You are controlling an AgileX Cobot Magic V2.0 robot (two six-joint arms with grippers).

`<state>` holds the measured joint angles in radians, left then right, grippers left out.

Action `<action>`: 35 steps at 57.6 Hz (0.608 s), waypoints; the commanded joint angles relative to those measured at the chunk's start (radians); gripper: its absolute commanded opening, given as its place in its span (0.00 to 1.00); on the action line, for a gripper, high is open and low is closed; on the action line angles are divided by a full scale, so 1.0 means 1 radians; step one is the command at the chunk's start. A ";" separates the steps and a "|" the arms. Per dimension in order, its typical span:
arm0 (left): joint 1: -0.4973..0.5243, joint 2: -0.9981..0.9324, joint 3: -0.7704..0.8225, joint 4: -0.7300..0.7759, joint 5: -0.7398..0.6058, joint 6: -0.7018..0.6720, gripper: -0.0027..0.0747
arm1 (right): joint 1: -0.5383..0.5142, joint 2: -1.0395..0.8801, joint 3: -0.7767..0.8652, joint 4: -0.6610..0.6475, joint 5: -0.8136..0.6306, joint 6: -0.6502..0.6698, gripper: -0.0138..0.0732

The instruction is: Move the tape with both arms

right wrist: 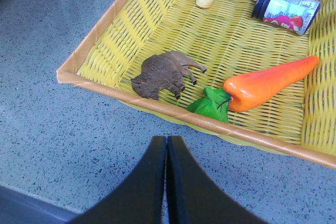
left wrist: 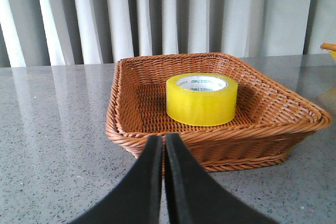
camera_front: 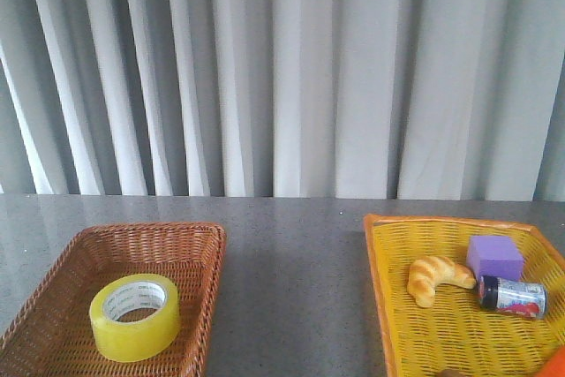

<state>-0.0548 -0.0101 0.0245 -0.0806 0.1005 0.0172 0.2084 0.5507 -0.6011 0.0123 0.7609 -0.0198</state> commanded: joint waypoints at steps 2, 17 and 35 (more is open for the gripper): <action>0.003 -0.015 -0.008 -0.002 -0.082 -0.011 0.03 | -0.005 0.003 -0.027 -0.001 -0.062 -0.005 0.15; 0.003 -0.015 -0.008 -0.002 -0.082 -0.011 0.03 | -0.037 -0.096 0.010 -0.012 -0.079 -0.016 0.15; 0.003 -0.015 -0.008 -0.002 -0.082 -0.011 0.03 | -0.214 -0.400 0.394 0.021 -0.519 -0.016 0.15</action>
<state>-0.0548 -0.0101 0.0245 -0.0806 0.1005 0.0172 0.0333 0.2088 -0.2830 0.0138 0.4580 -0.0272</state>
